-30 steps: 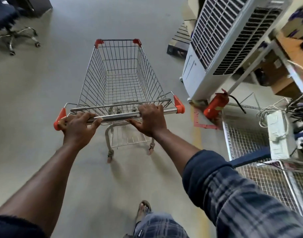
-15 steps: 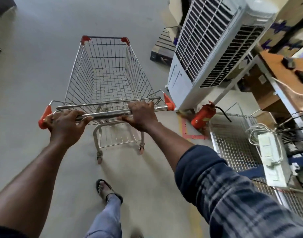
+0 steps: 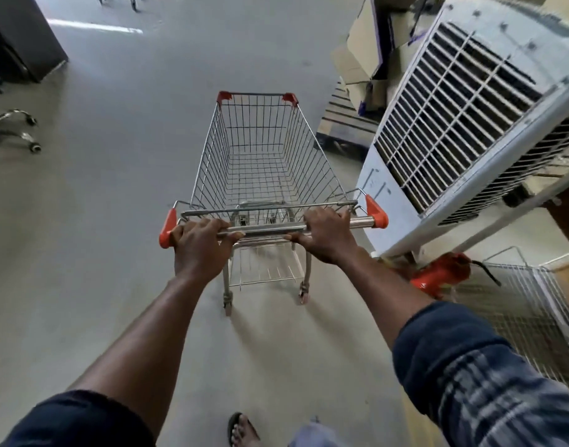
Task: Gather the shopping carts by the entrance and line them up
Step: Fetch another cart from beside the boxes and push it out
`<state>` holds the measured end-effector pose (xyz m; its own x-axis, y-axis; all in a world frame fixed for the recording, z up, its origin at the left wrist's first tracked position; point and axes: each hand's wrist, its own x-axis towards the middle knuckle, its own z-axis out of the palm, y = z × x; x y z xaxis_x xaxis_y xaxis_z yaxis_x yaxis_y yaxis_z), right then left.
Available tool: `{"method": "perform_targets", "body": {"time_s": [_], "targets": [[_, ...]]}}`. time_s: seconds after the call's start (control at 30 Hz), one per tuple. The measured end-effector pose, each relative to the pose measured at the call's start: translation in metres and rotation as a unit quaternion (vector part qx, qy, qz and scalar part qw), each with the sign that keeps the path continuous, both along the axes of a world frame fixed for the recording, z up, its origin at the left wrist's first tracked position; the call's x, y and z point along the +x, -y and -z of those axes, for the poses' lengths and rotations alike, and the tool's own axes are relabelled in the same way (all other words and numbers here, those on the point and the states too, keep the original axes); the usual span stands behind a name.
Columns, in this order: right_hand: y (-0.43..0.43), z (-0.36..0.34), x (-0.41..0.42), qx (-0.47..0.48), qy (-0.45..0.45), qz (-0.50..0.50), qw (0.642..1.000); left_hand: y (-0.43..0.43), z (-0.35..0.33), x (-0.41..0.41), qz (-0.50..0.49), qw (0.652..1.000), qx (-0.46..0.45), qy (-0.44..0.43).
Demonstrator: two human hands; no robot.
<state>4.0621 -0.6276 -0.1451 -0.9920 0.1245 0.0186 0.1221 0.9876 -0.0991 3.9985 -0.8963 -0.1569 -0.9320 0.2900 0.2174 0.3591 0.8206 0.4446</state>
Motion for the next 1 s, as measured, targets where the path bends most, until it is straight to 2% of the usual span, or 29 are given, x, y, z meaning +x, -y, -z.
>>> {"method": "perform_targets", "body": {"time_s": [0.13, 0.4, 0.53, 0.77, 1.0], "targets": [[-0.027, 0.001, -0.074, 0.001, -0.009, -0.003, 1.000, -0.024, -0.006, -0.071, -0.002, 1.000, -0.008, 0.008], [-0.107, 0.004, -0.252, -0.007, -0.038, -0.032, 0.999, -0.096, 0.000, -0.236, -0.015, 0.998, -0.040, -0.041], [-0.159, 0.002, -0.356, -0.050, -0.017, -0.052, 0.997, -0.148, -0.003, -0.325, -0.038, 0.998, -0.056, -0.018], [-0.217, 0.000, -0.518, -0.043, 0.001, -0.068, 0.997, -0.204, -0.005, -0.473, -0.051, 0.995, -0.064, 0.055], [-0.230, 0.011, -0.673, -0.043, -0.033, -0.066, 0.996, -0.215, -0.006, -0.638, -0.032, 0.998, -0.040, 0.036]]}}
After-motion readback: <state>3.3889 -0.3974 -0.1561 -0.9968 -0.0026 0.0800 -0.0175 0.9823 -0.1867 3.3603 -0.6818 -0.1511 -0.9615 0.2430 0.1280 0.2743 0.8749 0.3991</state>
